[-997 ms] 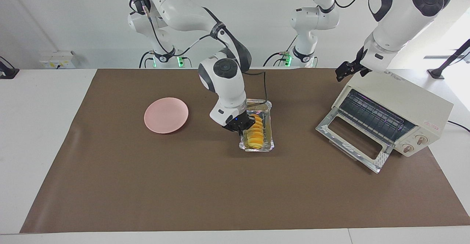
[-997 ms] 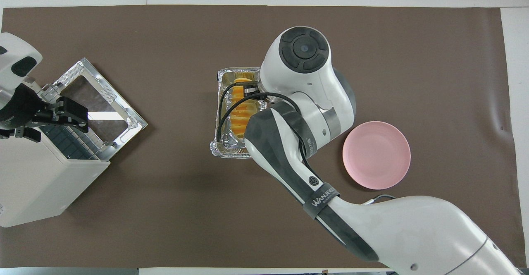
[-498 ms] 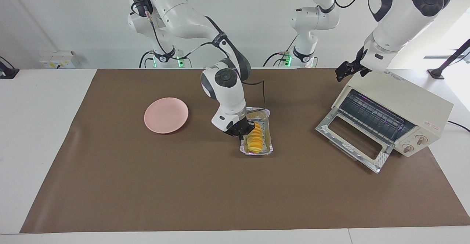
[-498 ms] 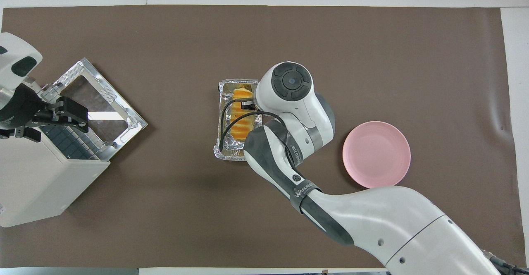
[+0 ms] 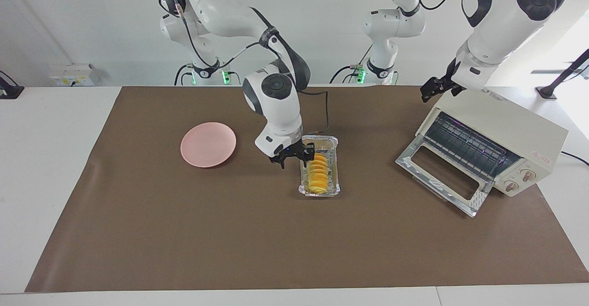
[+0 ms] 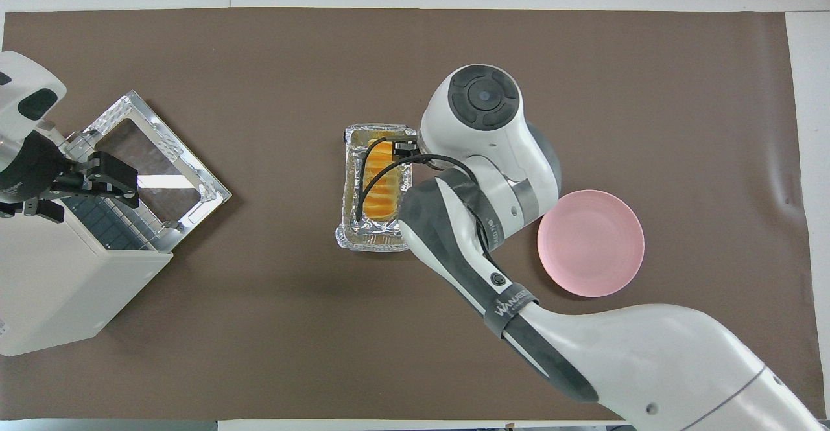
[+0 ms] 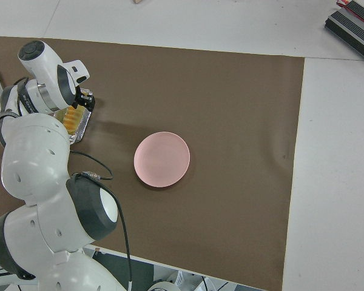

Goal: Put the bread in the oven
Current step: 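Grasp the foil tray and slide it toward the toaster oven, then open the right gripper and withdraw it from the foil tray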

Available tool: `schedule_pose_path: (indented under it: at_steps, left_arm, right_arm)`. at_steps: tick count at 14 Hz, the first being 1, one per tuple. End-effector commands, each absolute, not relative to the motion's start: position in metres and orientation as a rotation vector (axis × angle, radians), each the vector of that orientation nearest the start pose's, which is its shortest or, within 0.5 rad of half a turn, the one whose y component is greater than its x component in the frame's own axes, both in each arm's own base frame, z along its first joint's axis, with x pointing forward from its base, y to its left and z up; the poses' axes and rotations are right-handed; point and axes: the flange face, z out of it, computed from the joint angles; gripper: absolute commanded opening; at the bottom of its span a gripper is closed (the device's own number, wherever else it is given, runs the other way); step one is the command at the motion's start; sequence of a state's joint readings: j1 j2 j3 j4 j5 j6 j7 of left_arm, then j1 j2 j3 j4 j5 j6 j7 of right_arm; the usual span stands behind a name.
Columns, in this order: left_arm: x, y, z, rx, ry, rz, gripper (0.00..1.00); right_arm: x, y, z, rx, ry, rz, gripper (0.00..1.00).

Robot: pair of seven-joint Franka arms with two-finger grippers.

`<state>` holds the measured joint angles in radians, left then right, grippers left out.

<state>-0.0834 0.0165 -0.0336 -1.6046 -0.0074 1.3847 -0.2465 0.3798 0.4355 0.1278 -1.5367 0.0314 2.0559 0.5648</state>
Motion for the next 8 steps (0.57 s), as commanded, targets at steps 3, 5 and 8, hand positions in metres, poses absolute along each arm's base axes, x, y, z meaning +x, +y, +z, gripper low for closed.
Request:
schedule_pose_path:
  at_steps: [3,5,8]
  left_arm:
    - [0.529,-0.061,0.587,-3.090,-0.202,0.359,1.00]
    - [0.529,-0.061,0.587,-3.092,-0.202,0.360,1.00]
    - [0.529,-0.061,0.587,-3.090,-0.202,0.359,1.00]
  right_arm:
    - [0.615,0.205,0.502,-3.056,0.136,-0.054,1.00]
    - [0.617,0.152,0.525,-3.073,0.037,-0.066,1.00]
    - [0.608,0.076,0.563,-3.089,-0.052,-0.082,1.00]
